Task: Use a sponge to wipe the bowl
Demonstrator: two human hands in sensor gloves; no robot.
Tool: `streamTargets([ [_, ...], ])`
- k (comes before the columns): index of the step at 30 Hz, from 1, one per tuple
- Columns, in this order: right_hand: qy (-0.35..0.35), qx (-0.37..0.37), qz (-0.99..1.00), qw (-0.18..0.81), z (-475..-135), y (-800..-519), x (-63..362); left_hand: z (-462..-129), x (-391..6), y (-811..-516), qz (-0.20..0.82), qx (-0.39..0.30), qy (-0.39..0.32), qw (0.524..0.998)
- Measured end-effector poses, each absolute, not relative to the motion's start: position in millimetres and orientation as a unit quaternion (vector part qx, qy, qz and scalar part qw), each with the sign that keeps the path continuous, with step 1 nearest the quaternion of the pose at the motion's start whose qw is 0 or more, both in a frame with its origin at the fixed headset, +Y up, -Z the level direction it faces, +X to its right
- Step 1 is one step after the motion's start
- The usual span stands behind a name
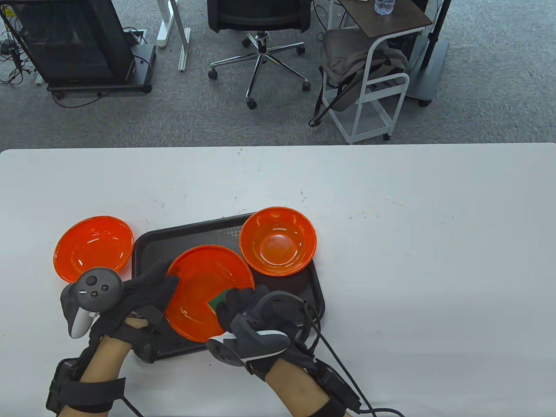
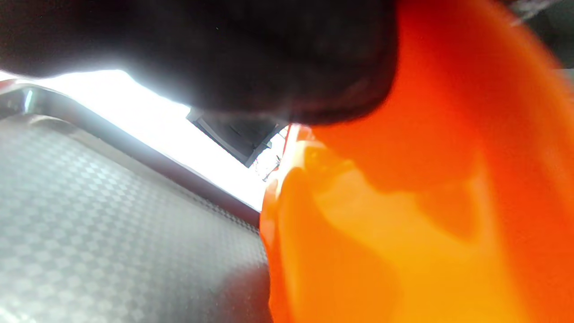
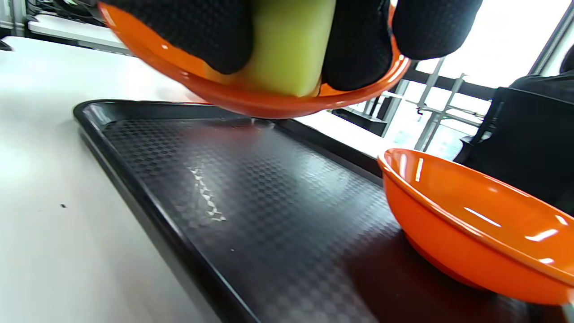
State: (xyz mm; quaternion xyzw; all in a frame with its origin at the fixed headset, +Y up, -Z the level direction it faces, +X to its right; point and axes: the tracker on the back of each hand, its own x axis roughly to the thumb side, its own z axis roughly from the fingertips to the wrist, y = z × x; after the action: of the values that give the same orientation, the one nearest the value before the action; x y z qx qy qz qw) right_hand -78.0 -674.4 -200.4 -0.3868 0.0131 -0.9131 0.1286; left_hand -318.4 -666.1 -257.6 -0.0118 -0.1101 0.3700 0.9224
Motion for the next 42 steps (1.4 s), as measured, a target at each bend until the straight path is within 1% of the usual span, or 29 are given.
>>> streamTargets([
  [4, 0.052, -0.36, -0.917, 0.163, -203, -673, -73, -256, -310, -666, 0.362, -0.031, -0.127, 0.923],
  [8, 0.101, -0.342, -0.919, 0.167, -204, -669, -71, -255, -302, -668, 0.373, -0.048, -0.142, 0.916],
  [11, 0.133, -0.34, -0.92, 0.146, -203, -670, -72, -254, -294, -672, 0.385, -0.066, -0.152, 0.908],
  [14, 0.145, -0.356, -0.916, 0.115, -202, -670, -74, -252, -285, -675, 0.384, -0.071, -0.161, 0.907],
  [15, 0.148, -0.365, -0.914, 0.091, -202, -670, -74, -252, -283, -676, 0.38, -0.065, -0.164, 0.908],
  [20, 0.139, -0.399, -0.906, 0.006, -202, -671, -72, -250, -277, -677, 0.376, -0.039, -0.172, 0.91],
  [24, 0.116, -0.422, -0.895, -0.086, -202, -673, -73, -250, -278, -677, 0.377, -0.023, -0.165, 0.911],
  [29, 0.097, -0.445, -0.884, -0.11, -200, -673, -75, -251, -283, -675, 0.381, -0.004, -0.152, 0.912],
  [31, 0.082, -0.458, -0.878, -0.112, -198, -673, -78, -252, -288, -673, 0.379, 0.002, -0.144, 0.914],
  [35, 0.068, -0.475, -0.875, -0.065, -193, -673, -83, -255, -302, -671, 0.39, 0.016, -0.123, 0.912],
  [42, 0.055, -0.458, -0.887, -0.008, -194, -669, -79, -259, -325, -667, 0.41, 0.03, -0.091, 0.907],
])
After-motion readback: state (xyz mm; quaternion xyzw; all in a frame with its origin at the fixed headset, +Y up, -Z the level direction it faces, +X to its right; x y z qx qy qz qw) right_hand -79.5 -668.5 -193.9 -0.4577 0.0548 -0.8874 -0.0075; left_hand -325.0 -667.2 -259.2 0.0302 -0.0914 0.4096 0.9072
